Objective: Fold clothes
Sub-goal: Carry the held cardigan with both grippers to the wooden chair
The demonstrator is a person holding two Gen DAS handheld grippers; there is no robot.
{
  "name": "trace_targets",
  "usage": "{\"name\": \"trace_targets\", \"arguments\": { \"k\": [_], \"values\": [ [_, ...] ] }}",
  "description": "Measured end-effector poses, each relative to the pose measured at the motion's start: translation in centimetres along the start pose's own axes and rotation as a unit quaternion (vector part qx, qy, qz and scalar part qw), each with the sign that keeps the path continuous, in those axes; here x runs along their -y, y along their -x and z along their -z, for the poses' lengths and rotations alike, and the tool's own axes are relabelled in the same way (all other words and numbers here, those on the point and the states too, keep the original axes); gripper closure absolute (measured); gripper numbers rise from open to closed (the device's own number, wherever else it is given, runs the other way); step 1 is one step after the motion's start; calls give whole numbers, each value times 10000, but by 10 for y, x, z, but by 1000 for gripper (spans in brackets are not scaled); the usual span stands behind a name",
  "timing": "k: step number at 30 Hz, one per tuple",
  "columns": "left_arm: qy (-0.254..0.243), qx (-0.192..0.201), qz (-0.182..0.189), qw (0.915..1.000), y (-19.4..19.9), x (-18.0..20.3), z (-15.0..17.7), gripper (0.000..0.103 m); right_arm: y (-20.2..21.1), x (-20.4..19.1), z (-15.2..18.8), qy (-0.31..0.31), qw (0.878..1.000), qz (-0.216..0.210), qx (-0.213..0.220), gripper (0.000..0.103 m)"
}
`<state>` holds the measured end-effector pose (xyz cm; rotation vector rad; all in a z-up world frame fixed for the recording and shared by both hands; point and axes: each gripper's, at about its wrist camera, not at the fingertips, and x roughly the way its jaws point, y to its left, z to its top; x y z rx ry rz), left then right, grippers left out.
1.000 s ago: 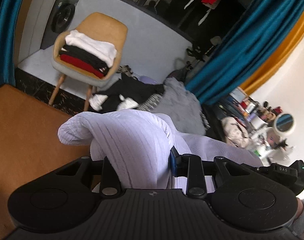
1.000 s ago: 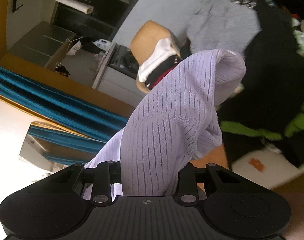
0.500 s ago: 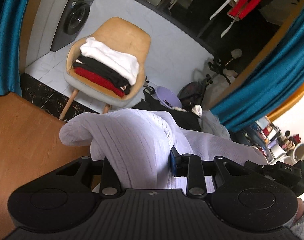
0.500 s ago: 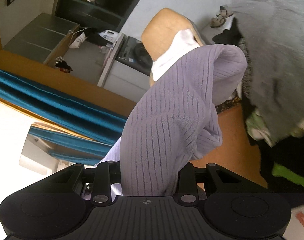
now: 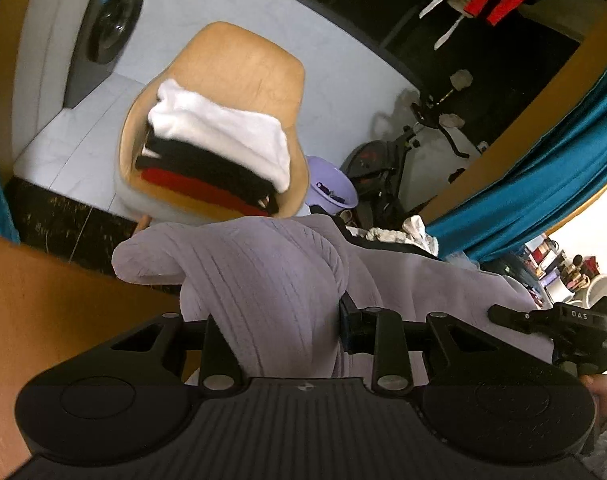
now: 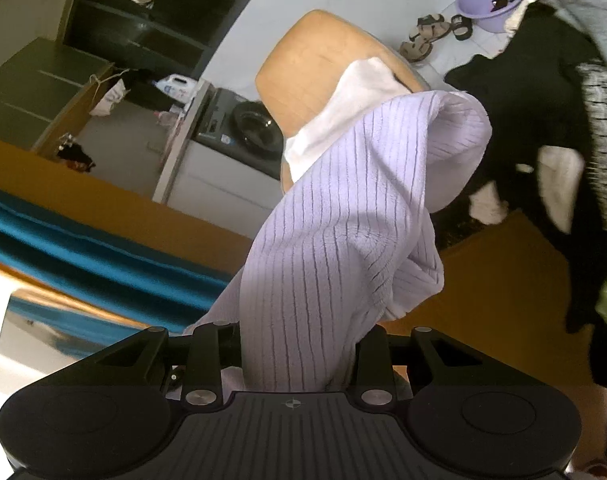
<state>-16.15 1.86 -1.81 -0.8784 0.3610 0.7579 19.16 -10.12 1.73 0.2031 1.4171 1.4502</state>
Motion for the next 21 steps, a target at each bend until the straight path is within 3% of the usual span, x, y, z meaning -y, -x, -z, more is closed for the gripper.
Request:
{"name": "trace_targets", "arguments": {
  "k": [5, 9, 15, 21],
  "values": [
    [56, 19, 144, 9999, -13, -34, -35, 71, -50, -19, -13, -34, 9999, 127, 71, 74],
    [431, 120, 165, 9989, -29, -63, -68, 71, -90, -34, -40, 70, 9998, 160, 49, 75],
    [428, 329, 85, 9985, -59, -89, -121, 71, -146, -49, -100, 294, 9996, 32, 6, 75],
    [442, 363, -199, 9982, -127, -112, -186, 71, -218, -36, -183, 230, 9996, -115, -149, 75]
  ]
}}
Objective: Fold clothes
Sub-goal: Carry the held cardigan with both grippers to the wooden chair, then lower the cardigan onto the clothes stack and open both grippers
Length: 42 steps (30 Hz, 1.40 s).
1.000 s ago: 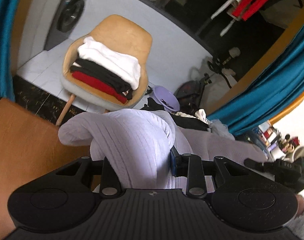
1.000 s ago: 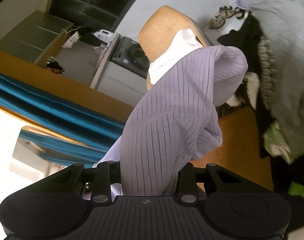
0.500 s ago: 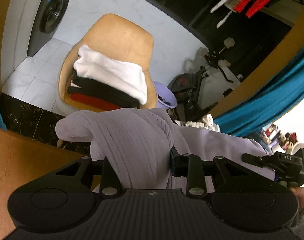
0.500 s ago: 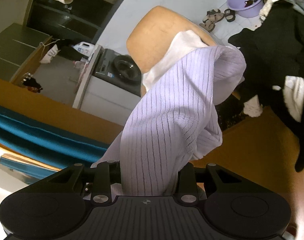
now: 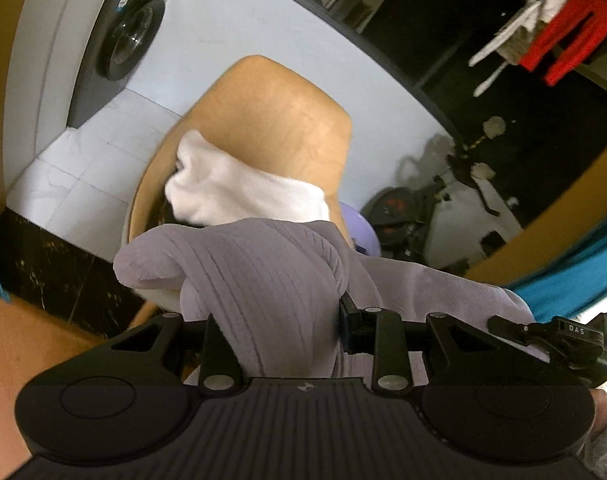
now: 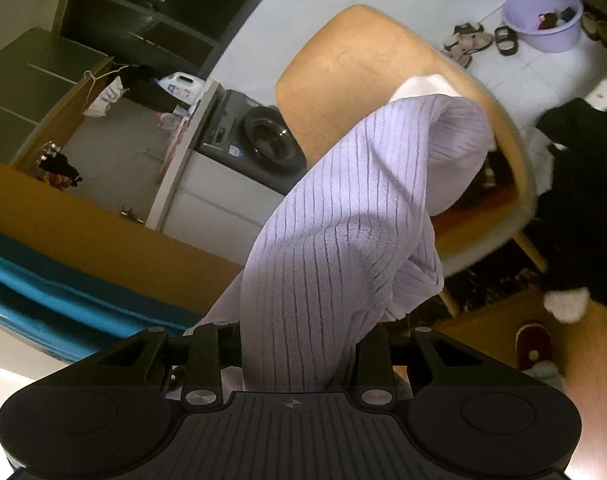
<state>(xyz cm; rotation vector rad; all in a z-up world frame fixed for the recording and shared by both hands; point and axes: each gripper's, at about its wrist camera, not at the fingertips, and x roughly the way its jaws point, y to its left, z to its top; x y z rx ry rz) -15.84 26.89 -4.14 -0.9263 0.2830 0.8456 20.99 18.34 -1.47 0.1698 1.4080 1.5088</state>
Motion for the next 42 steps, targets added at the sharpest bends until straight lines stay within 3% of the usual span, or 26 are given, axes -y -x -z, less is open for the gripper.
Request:
{"name": "trace_targets", "arguments": {
  "k": [7, 12, 19, 23, 28, 31, 34, 36, 40, 42],
  "values": [
    [235, -271, -400, 9986, -109, 2, -91, 71, -93, 26, -130, -208, 9992, -91, -337, 74],
    [297, -191, -534, 9979, -173, 4, -154, 71, -152, 28, -224, -107, 9985, -91, -535, 74],
    [-110, 68, -659, 9977, -235, 3, -265, 71, -242, 10, -348, 117, 9976, -248, -632, 74],
    [-198, -26, -574, 9982, -269, -11, -312, 71, -286, 3, -400, 162, 9980, -372, -493, 74],
    [37, -659, -602, 9960, -327, -58, -315, 71, -332, 35, -419, -48, 9984, -3, -562, 74],
    [300, -1232, -685, 9896, -368, -92, -289, 70, -361, 80, -411, -401, 9947, 438, -835, 74],
    [500, -1857, -916, 9770, -410, -127, -252, 70, -388, 126, -391, -684, 9861, 1037, -1104, 74],
    [487, -1963, -1107, 9731, -423, -139, -236, 70, -399, 152, -374, -800, 9799, 1444, -1117, 74],
    [404, -1938, -923, 9758, -412, -139, -246, 70, -387, 168, -377, -1088, 9798, 1342, -1002, 74],
    [344, -1979, -811, 9763, -405, -137, -250, 70, -380, 161, -381, -904, 9806, 1316, -1139, 74]
  ]
}}
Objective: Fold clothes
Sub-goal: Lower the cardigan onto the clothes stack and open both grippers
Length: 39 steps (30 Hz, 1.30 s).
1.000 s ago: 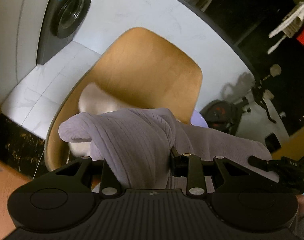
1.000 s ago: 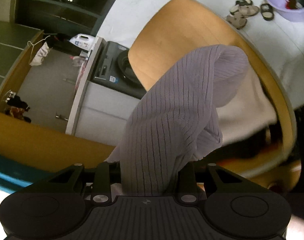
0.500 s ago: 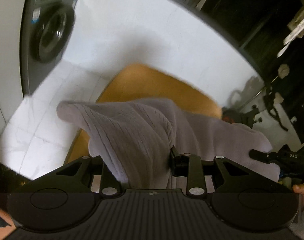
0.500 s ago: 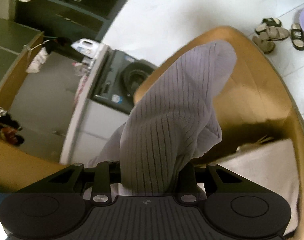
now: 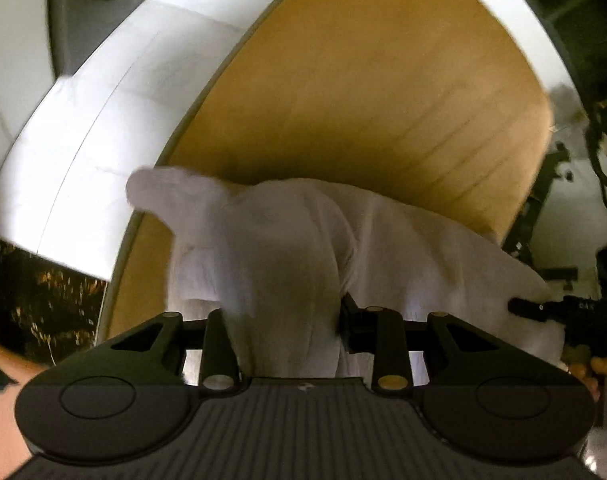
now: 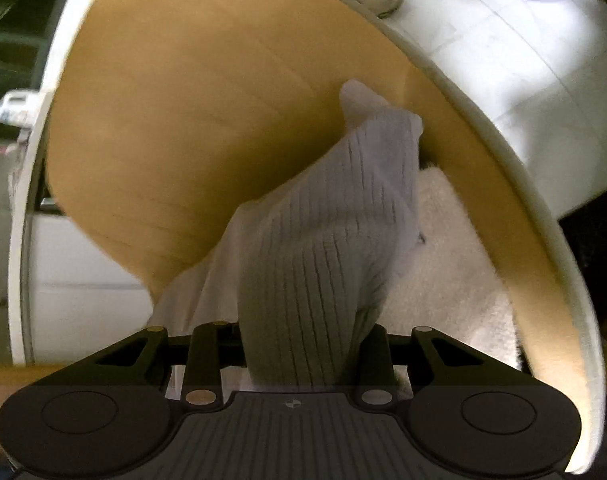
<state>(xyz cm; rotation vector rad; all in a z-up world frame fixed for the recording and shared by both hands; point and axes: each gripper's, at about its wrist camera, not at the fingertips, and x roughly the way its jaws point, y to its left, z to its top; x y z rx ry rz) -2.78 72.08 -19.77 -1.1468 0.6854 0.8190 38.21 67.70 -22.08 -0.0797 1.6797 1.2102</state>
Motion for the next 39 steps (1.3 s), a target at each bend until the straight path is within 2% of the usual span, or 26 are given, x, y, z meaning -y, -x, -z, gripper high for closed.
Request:
{"name": "trace_targets", "arguments": {
  "k": [4, 6, 8, 9, 10, 12, 15, 17, 19, 22, 25, 28, 31, 33, 35, 39],
  "values": [
    [10, -80, 98, 9999, -3, -6, 6, 69, 12, 0, -3, 140, 9999, -4, -72, 74],
    [46, -145, -91, 9998, -19, -12, 10, 61, 7, 8, -4, 127, 9999, 103, -22, 73],
    [44, -183, -399, 9990, -29, -13, 11, 32, -7, 20, -3, 12, 9989, 466, 79, 65],
    [39, -188, -563, 9982, -32, -12, 11, 29, -12, 22, 0, 5, 9973, 718, 141, 52],
    [-4, -188, -671, 9976, -32, -10, 10, 28, -14, 21, 1, 28, 9956, 916, 201, 41],
    [-333, -69, -766, 9965, -15, 3, 6, 28, -7, 15, 4, 208, 9919, 1190, 392, 38],
    [-945, 445, -1087, 9886, 29, 22, 4, 28, 26, 11, 11, 211, 9908, 1126, 717, 29],
    [-1008, 822, -1146, 9849, 61, 28, 8, 28, 52, 9, 16, 134, 9892, 1034, 1031, 29],
    [-866, 1092, -988, 9853, 87, 34, 16, 28, 72, 2, 24, 202, 9861, 1011, 1301, 30],
    [-782, 1088, -493, 9898, 100, 47, 38, 28, 85, -11, 48, 636, 9816, 974, 1513, 30],
    [-919, 877, -425, 9910, 82, 58, 64, 27, 75, -20, 75, 1224, 9756, 996, 1524, 31],
    [-794, 560, -819, 9919, 49, 46, 76, 27, 48, -11, 88, 1329, 9723, 1266, 1449, 30],
    [-572, 347, -1247, 9899, 15, 26, 83, 27, 16, 18, 95, 905, 9751, 1633, 1195, 31],
    [-442, 152, -1320, 9902, -4, 14, 88, 27, -8, 40, 100, 610, 9814, 1559, 939, 31],
    [-395, 21, -1326, 9904, -20, 4, 88, 25, -22, 57, 106, 369, 9851, 1394, 934, 30],
    [-108, -31, -1297, 9915, -32, -6, 75, 19, -33, 56, 105, 335, 9851, 1432, 890, 26]
  ]
}}
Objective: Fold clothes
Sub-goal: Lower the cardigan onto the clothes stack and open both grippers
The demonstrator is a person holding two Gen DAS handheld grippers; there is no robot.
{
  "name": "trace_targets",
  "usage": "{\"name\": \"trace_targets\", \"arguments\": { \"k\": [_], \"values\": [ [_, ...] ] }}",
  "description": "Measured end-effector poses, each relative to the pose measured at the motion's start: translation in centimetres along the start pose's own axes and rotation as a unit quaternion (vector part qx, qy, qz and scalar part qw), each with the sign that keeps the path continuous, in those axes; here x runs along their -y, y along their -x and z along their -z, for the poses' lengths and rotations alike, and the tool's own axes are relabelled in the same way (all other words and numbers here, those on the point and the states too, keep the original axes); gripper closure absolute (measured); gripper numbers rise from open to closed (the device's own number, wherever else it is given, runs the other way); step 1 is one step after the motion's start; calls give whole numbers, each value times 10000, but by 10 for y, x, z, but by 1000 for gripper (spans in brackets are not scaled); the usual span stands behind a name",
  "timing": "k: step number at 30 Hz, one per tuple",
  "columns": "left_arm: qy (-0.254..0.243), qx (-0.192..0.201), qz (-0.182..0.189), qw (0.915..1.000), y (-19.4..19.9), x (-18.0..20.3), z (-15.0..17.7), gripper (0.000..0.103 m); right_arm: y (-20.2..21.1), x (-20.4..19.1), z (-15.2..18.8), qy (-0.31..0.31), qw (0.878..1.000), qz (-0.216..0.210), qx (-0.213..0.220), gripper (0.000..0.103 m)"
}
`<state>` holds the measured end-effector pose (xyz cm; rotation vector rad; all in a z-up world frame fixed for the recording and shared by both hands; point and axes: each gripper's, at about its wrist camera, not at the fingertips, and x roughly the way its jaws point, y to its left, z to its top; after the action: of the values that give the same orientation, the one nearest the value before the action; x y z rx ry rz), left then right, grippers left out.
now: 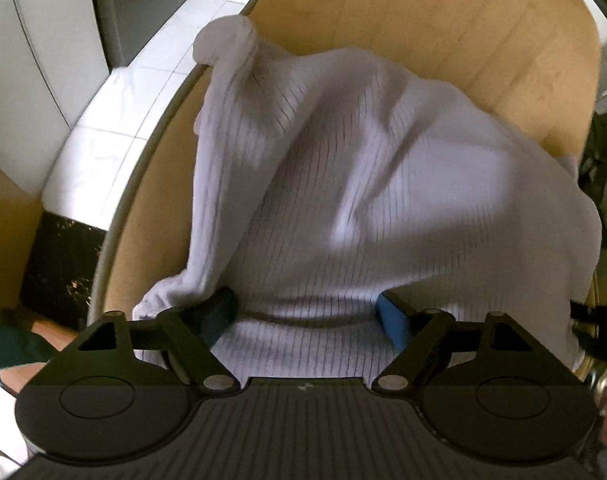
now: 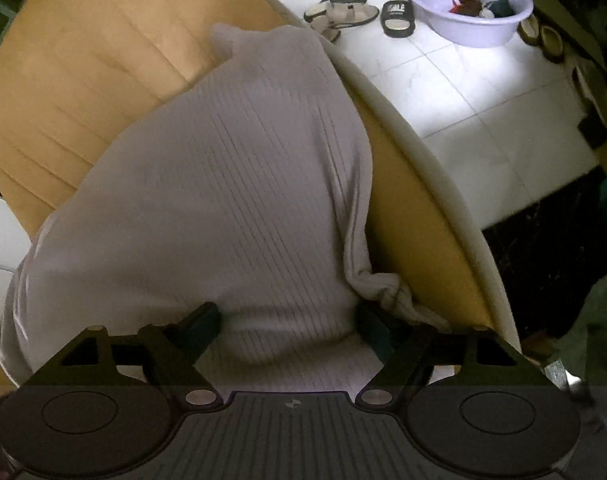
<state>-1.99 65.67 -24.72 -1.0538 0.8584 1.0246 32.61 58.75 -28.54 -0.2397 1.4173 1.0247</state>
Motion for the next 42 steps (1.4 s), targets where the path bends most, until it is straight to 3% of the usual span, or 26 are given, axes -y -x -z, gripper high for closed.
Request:
{"name": "trace_targets", "arguments": {
  "k": [6, 10, 12, 16, 19, 22, 24, 27, 30, 32, 34, 38, 42],
  "values": [
    [-57, -154, 6, 9999, 23, 4, -17, 16, 24, -16, -13, 121, 9998, 39, -142, 28],
    [-165, 332, 521, 9980, 75, 9, -26, 17, 69, -34, -24, 168, 9987, -321, 362, 26],
    [-347, 577, 623, 9958, 82, 16, -39, 17, 79, -45, -34, 296, 9969, -447, 584, 24],
    [-524, 751, 484, 9946, 59, 23, -68, 17, 59, -62, -62, 580, 9952, -356, 704, 23],
    [-547, 563, 282, 9965, 22, 22, -77, 17, 25, -69, -78, 762, 9957, -85, 516, 21],
    [-552, 364, 311, 9973, -2, 7, -72, 15, -2, -78, -82, 1082, 9934, 259, 283, 19],
    [-495, 272, 345, 9978, -9, 7, -77, 12, -17, -83, -84, 1323, 9899, 465, 184, 16],
    [-548, 187, 252, 9980, -9, 16, -78, 3, -29, -83, -91, 1154, 9917, 559, 79, 13],
    [-686, 139, 58, 9975, -1, 29, -75, 1, -27, -89, -96, 1104, 9916, 671, 94, 13],
    [-754, 141, -56, 9970, 12, 34, -72, 1, -9, -88, -91, 1111, 9917, 602, 217, 10],
    [-768, 73, -149, 9969, 27, 39, -65, 1, 10, -86, -83, 1109, 9923, 451, 321, 1],
    [-752, -22, -300, 9967, 52, 53, -45, 1, 51, -79, -60, 1186, 9921, 322, 246, 1],
    [-755, 171, -496, 9958, 82, 75, -29, 1, 92, -74, -42, 1245, 9910, 353, 340, 1]
  ]
}}
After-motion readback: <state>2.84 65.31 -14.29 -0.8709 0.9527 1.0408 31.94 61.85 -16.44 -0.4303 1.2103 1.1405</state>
